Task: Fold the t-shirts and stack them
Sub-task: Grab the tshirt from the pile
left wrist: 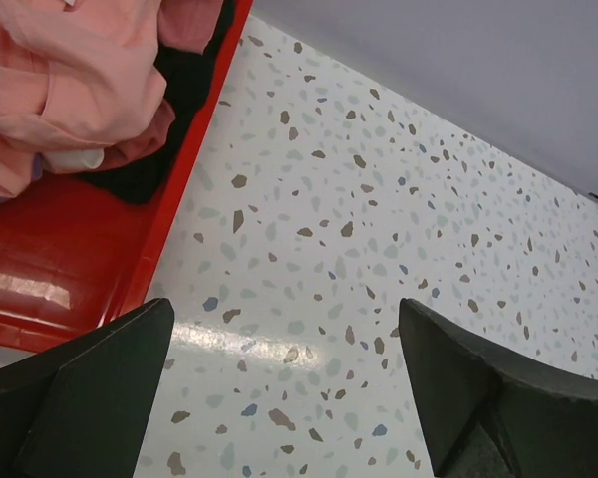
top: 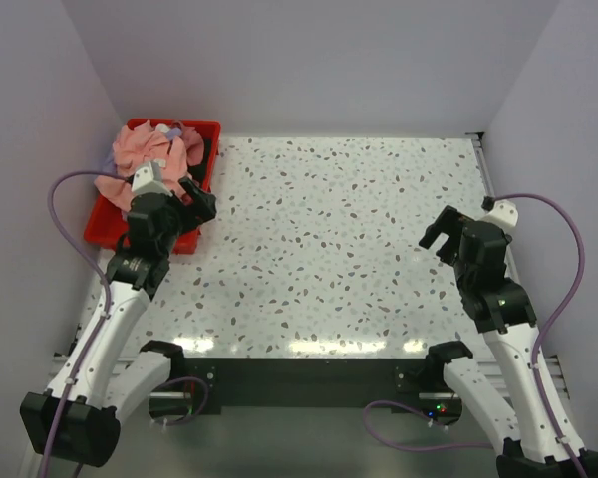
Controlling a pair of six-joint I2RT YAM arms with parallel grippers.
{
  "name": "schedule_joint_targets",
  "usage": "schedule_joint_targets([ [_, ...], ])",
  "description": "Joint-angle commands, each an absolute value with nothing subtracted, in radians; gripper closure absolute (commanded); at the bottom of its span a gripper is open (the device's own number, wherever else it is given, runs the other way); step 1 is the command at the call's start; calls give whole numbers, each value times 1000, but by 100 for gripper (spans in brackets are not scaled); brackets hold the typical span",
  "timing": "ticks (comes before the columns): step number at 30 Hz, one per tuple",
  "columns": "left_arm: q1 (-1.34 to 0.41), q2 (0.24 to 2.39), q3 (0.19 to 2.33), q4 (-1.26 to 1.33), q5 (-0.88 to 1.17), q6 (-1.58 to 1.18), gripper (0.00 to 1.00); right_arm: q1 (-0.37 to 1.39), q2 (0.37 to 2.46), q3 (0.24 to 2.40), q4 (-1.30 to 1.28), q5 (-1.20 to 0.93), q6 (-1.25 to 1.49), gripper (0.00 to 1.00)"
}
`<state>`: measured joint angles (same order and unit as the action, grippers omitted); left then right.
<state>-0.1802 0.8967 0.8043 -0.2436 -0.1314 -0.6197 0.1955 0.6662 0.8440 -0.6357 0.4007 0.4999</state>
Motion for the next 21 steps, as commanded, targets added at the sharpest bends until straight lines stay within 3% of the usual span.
schedule_joint_targets([
  [1, -184, 910, 821, -285, -186, -643, 0, 195, 666, 876, -603, 387, 477, 1],
  [7, -183, 939, 856, -302, -210, -635, 0, 196, 638, 827, -540, 319, 416, 1],
  [10, -176, 963, 856, -301, -293, -664, 0, 195, 624, 818, -572, 414, 538, 1],
  [16, -115, 1127, 995, -333, -491, -687, 0, 195, 617, 828, -572, 373, 472, 1],
  [21, 0, 1310, 1097, -293, -397, -647, 0, 196, 635, 844, -589, 321, 451, 1],
])
